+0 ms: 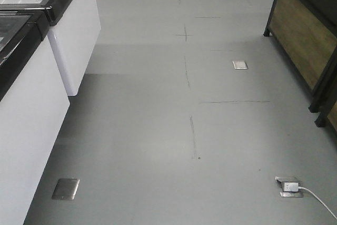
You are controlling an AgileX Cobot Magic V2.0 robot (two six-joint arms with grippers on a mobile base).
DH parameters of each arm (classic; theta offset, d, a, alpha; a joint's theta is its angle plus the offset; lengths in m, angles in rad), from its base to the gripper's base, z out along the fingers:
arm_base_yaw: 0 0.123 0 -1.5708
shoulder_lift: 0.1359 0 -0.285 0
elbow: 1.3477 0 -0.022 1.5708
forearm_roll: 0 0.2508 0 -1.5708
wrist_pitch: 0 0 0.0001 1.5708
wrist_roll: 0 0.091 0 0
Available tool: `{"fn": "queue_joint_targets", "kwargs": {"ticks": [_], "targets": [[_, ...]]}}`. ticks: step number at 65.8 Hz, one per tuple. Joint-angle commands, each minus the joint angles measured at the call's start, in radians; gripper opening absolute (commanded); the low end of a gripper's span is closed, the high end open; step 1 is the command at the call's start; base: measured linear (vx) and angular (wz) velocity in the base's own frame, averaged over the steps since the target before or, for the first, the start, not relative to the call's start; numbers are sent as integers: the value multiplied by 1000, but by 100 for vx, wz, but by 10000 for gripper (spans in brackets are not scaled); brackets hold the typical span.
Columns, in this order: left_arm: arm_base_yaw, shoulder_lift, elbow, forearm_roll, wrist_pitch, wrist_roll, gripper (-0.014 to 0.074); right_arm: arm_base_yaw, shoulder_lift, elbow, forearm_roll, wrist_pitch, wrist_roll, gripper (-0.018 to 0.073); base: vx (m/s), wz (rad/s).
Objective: Left arm holds basket, right arm returns cookies
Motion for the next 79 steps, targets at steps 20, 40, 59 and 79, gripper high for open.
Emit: {"fn": "queue_joint_targets", "kwargs": {"ticks": [20, 40, 59, 79], "targets": [[230, 181, -248, -80, 154, 35, 461, -5, -13, 18, -10, -80, 1, -11, 0, 0], [230, 345, -274, -104, 188, 57, 486, -5, -13, 18, -10, -80, 1, -11, 0, 0], [230, 468, -274, -349, 179, 174, 549, -5, -13, 18, -10, -80, 1, -11, 0, 0], [225, 581, -274, -527, 173, 251, 549, -5, -13, 18, -10, -80, 1, -11, 0, 0]]}}
